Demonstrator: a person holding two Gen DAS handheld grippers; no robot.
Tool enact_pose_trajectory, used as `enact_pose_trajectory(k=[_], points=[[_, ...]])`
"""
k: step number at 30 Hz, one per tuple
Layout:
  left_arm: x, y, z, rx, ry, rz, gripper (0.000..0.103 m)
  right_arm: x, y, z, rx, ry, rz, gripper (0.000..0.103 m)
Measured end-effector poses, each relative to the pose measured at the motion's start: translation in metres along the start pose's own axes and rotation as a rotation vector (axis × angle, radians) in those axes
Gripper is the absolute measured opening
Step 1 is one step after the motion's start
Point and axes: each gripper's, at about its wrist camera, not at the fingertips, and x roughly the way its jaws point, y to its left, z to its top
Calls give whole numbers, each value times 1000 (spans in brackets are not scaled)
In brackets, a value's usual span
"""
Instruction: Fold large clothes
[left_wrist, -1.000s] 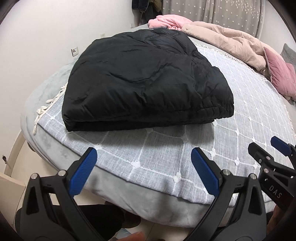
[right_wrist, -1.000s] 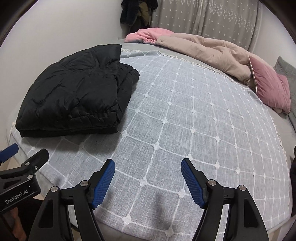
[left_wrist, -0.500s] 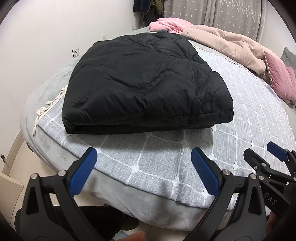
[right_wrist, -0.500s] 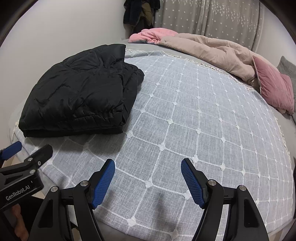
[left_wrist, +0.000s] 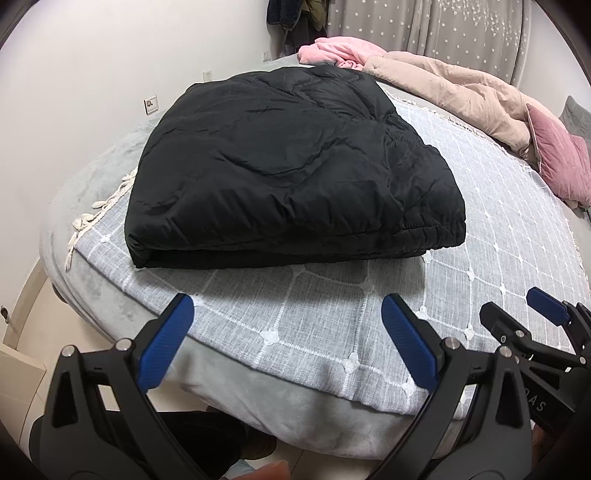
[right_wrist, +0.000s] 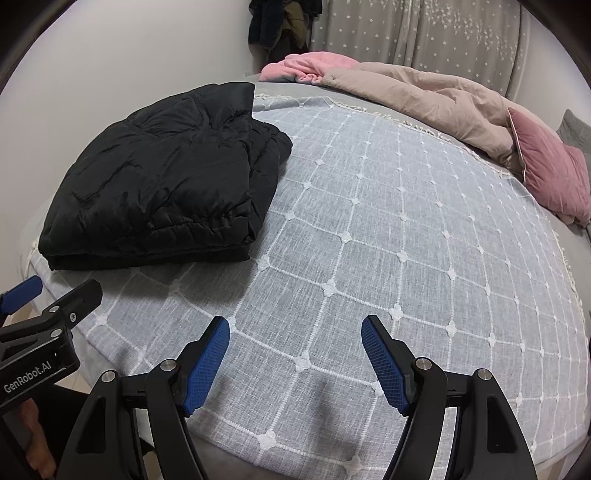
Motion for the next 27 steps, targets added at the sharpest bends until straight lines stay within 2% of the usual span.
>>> enact_pose_trajectory(k=[27], points=[[0, 1, 1, -4, 2, -2, 101, 1, 1, -1, -3, 6, 8, 75]])
